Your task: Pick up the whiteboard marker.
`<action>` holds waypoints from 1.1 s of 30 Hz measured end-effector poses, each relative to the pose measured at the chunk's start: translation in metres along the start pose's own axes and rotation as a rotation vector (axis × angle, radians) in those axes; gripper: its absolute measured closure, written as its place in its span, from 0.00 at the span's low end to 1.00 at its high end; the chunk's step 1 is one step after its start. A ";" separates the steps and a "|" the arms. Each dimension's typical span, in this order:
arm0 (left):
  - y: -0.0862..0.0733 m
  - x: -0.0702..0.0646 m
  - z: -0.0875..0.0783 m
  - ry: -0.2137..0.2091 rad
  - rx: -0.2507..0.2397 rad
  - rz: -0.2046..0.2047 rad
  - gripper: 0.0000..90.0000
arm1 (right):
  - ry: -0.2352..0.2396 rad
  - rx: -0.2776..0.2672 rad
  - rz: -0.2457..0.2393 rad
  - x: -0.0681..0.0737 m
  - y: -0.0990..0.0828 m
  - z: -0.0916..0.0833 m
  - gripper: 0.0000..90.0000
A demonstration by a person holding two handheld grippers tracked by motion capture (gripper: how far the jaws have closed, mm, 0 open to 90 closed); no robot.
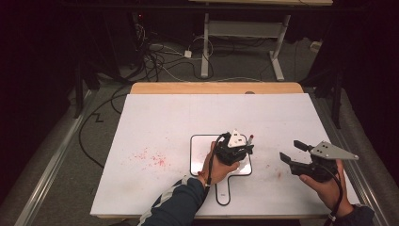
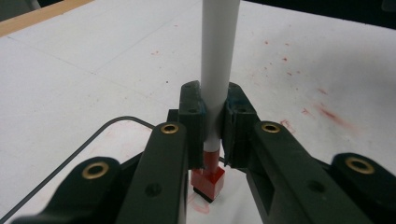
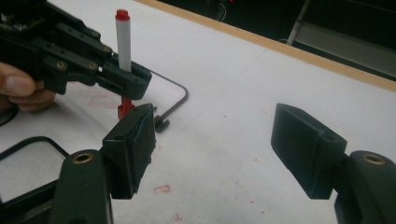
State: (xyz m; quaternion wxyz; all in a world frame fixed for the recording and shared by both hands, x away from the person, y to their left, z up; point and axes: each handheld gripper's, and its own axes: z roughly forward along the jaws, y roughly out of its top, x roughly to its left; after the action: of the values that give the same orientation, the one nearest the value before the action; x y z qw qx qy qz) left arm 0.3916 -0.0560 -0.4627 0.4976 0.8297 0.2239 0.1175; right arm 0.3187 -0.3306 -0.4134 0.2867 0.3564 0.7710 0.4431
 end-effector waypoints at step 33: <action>-0.045 0.047 -0.090 0.047 0.083 0.026 0.87 | 0.016 0.048 -0.125 0.018 -0.001 0.008 0.33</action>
State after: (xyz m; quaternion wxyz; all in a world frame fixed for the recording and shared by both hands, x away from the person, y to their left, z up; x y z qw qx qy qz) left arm 0.3837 0.0548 -0.4601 0.4559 0.8495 0.2293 0.1341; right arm 0.3144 -0.3123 -0.4199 0.2989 0.3106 0.8046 0.4084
